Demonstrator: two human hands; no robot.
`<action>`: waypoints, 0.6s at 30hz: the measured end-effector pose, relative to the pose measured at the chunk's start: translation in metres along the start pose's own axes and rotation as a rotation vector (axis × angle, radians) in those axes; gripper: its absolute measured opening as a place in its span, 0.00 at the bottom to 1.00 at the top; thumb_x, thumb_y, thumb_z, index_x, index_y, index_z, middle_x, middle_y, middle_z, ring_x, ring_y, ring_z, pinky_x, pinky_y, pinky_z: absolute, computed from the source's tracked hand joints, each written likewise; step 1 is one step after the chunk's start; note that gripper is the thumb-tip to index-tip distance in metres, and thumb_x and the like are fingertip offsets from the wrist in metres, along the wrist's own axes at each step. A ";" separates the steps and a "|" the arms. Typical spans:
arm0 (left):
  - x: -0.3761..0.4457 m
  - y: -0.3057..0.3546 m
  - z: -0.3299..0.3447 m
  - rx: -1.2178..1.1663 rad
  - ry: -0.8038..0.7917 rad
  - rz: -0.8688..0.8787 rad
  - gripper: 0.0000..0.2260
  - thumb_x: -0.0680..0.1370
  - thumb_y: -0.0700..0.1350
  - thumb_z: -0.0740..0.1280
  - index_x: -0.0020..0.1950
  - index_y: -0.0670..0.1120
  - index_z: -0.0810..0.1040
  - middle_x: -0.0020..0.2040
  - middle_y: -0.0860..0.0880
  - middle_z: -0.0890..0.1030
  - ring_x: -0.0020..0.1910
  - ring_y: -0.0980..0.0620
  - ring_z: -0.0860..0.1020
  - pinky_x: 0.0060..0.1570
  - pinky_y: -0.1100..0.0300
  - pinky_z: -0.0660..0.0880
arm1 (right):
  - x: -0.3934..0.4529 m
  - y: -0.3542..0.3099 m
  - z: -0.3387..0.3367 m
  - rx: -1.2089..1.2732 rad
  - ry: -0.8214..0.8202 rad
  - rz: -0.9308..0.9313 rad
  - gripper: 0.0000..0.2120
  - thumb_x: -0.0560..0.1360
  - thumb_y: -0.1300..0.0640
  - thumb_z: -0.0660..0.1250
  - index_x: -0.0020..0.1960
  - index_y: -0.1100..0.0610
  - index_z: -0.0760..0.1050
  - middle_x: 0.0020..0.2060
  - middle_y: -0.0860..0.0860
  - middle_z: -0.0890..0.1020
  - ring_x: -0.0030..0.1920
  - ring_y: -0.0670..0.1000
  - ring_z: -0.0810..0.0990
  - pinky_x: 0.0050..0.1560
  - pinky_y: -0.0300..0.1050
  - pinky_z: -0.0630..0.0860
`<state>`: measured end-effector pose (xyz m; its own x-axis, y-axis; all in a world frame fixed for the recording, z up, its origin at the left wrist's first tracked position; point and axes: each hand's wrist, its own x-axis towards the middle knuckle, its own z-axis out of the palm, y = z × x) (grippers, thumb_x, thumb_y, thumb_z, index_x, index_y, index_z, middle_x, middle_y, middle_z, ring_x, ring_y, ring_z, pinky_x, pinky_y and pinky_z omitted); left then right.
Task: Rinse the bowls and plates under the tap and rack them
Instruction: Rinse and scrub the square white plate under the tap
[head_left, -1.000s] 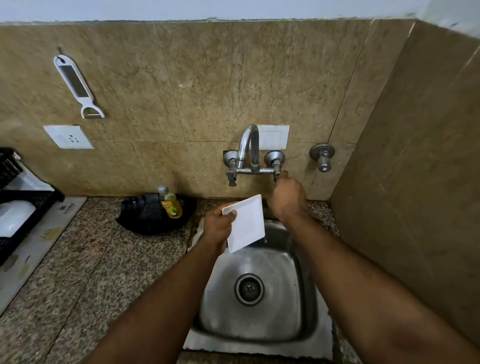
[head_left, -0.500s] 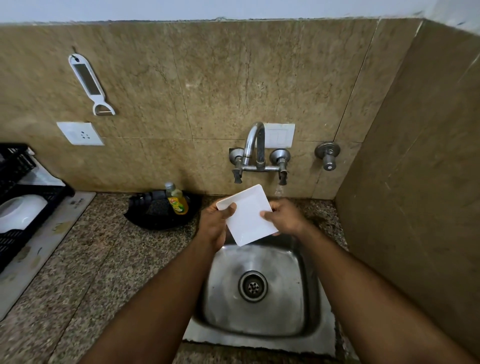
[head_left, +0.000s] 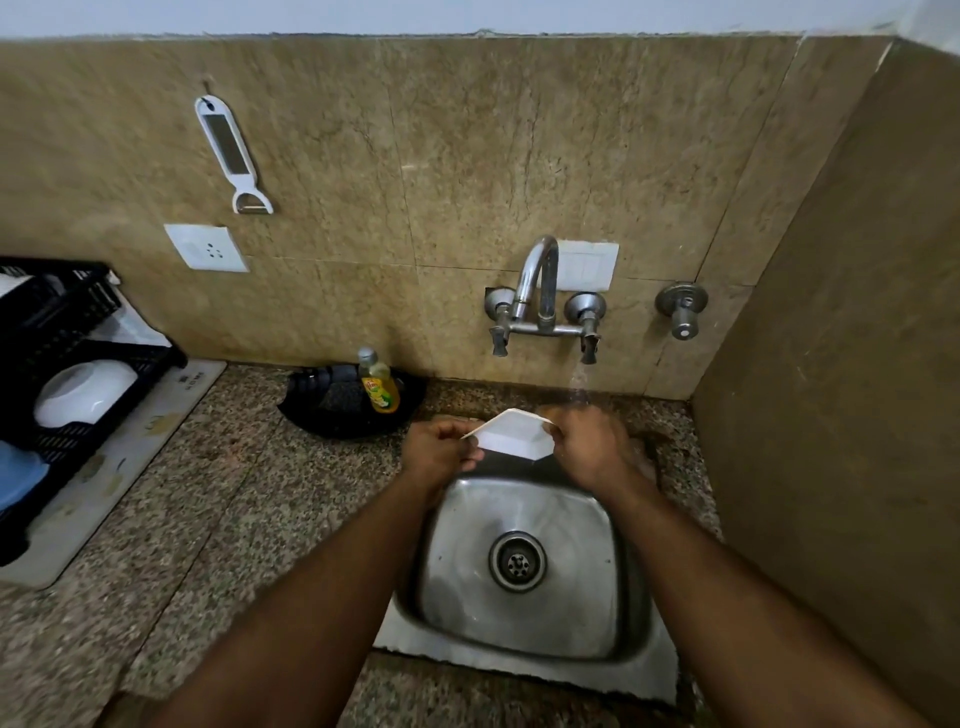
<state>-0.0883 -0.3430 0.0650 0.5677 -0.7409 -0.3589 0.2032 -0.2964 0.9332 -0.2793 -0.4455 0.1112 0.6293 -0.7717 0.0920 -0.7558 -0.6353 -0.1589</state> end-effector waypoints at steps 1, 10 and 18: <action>-0.001 -0.002 -0.003 0.003 0.004 0.004 0.08 0.76 0.29 0.72 0.48 0.41 0.85 0.41 0.39 0.85 0.38 0.43 0.83 0.44 0.53 0.83 | 0.000 -0.002 0.002 -0.002 0.011 -0.013 0.09 0.82 0.52 0.62 0.55 0.50 0.81 0.48 0.53 0.85 0.48 0.55 0.82 0.44 0.46 0.73; -0.003 -0.020 -0.042 0.017 0.039 0.032 0.06 0.76 0.31 0.73 0.52 0.38 0.84 0.42 0.38 0.86 0.37 0.46 0.85 0.35 0.63 0.81 | 0.010 -0.033 0.007 0.014 -0.007 -0.071 0.10 0.82 0.53 0.63 0.56 0.50 0.82 0.50 0.52 0.85 0.49 0.55 0.83 0.49 0.47 0.78; 0.022 -0.042 -0.112 0.161 0.015 -0.060 0.09 0.78 0.34 0.72 0.57 0.35 0.83 0.42 0.40 0.86 0.32 0.51 0.84 0.41 0.54 0.81 | 0.034 -0.087 0.045 0.111 -0.143 -0.048 0.10 0.81 0.50 0.64 0.55 0.52 0.82 0.49 0.54 0.86 0.49 0.56 0.82 0.47 0.47 0.77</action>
<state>0.0046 -0.2790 0.0196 0.5705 -0.7104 -0.4121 0.1074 -0.4330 0.8950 -0.1840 -0.4148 0.0837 0.6897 -0.7231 -0.0368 -0.7042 -0.6581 -0.2663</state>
